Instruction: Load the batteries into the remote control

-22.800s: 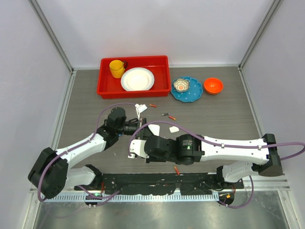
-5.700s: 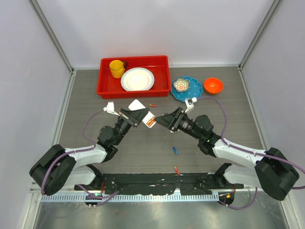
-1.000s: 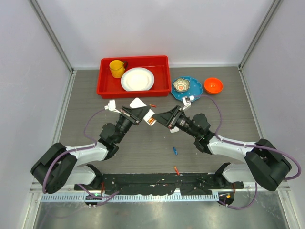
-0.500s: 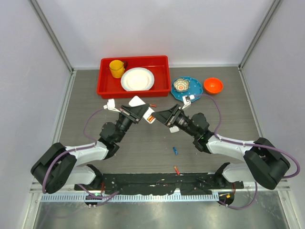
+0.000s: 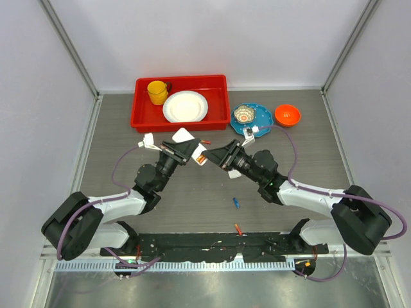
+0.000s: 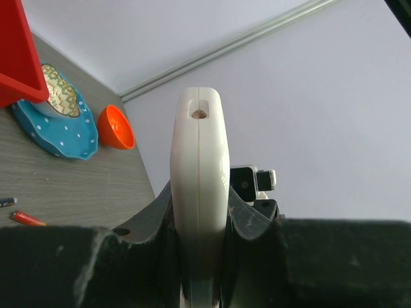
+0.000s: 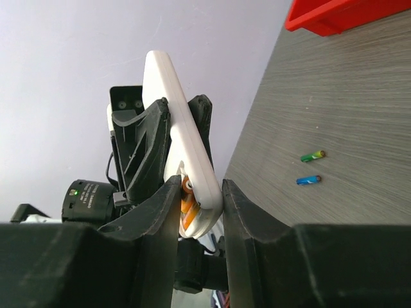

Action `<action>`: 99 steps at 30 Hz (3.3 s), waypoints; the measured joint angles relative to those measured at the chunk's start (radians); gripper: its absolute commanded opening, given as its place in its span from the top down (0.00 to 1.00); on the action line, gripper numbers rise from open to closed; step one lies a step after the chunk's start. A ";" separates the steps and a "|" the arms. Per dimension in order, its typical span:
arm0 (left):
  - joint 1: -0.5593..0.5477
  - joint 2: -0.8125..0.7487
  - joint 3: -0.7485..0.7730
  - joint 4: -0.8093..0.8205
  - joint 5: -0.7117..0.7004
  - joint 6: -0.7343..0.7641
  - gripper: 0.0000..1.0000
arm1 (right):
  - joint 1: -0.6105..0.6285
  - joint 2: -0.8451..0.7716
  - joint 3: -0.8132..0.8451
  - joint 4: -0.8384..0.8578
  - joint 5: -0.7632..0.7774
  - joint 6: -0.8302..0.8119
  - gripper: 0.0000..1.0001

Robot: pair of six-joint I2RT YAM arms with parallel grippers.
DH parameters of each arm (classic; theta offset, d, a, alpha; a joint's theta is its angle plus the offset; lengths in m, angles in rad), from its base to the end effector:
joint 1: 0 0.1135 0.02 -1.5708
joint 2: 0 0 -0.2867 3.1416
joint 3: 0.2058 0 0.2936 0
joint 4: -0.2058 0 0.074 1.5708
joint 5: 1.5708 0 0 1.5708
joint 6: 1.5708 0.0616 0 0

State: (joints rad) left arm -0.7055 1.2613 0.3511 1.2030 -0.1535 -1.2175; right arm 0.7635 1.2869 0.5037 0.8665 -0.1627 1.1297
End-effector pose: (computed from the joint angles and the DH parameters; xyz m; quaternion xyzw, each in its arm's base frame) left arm 0.2235 -0.1780 0.2354 -0.2101 0.5597 -0.6301 0.4955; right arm 0.2243 0.2285 0.2397 0.0641 0.6744 0.6273 0.3841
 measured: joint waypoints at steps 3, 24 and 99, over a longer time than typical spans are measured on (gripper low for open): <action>0.000 0.000 0.000 -0.002 -0.021 0.006 1.00 | 0.022 -0.014 0.058 -0.133 0.043 -0.064 0.99; -0.028 -0.006 -0.038 0.070 0.006 -0.012 1.00 | -0.038 -0.117 0.036 -0.276 -0.055 -0.107 0.16; 0.322 -0.391 -0.233 -0.342 0.712 -0.140 1.00 | -0.006 0.185 0.182 -0.900 0.450 -0.688 0.45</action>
State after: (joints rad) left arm -0.3840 0.8707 0.1181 0.8612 0.5583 -1.3575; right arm 0.7574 1.4723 0.6853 -0.0330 0.2871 0.4416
